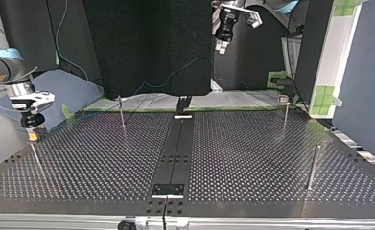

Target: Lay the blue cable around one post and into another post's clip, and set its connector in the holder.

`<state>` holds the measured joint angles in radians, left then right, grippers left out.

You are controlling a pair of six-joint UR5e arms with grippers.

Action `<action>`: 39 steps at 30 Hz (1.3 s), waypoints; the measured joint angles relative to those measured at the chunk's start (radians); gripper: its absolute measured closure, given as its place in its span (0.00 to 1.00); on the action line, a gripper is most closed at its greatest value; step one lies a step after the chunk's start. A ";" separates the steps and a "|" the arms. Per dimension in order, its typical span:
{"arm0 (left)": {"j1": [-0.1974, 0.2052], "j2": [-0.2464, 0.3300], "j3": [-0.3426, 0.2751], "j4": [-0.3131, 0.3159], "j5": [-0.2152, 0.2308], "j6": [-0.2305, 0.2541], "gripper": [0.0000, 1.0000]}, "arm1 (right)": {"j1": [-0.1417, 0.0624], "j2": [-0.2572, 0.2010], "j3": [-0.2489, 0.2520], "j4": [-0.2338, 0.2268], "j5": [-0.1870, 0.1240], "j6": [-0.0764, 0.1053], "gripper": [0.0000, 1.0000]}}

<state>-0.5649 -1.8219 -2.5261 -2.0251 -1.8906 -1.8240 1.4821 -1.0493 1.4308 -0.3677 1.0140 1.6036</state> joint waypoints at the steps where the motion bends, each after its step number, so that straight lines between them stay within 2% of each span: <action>1: 0.000 0.000 0.000 0.000 0.000 0.000 0.00 | 0.000 0.000 0.000 -0.002 -0.001 0.000 1.00; 8: 0.000 0.000 0.000 0.000 0.000 0.000 0.00 | -0.004 0.003 0.000 -0.022 -0.018 0.001 1.00; 22: 0.000 0.000 0.000 -0.006 0.000 0.000 0.00 | -0.011 0.005 -0.002 -0.044 -0.020 0.017 1.00; 39: 0.000 0.000 0.000 -0.006 0.000 0.000 0.00 | -0.010 0.007 -0.003 -0.057 -0.030 0.017 1.00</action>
<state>-0.5649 -1.8224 -2.5261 -2.0310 -1.8906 -1.8240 1.4718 -1.0419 1.4275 -0.4252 0.9844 1.6205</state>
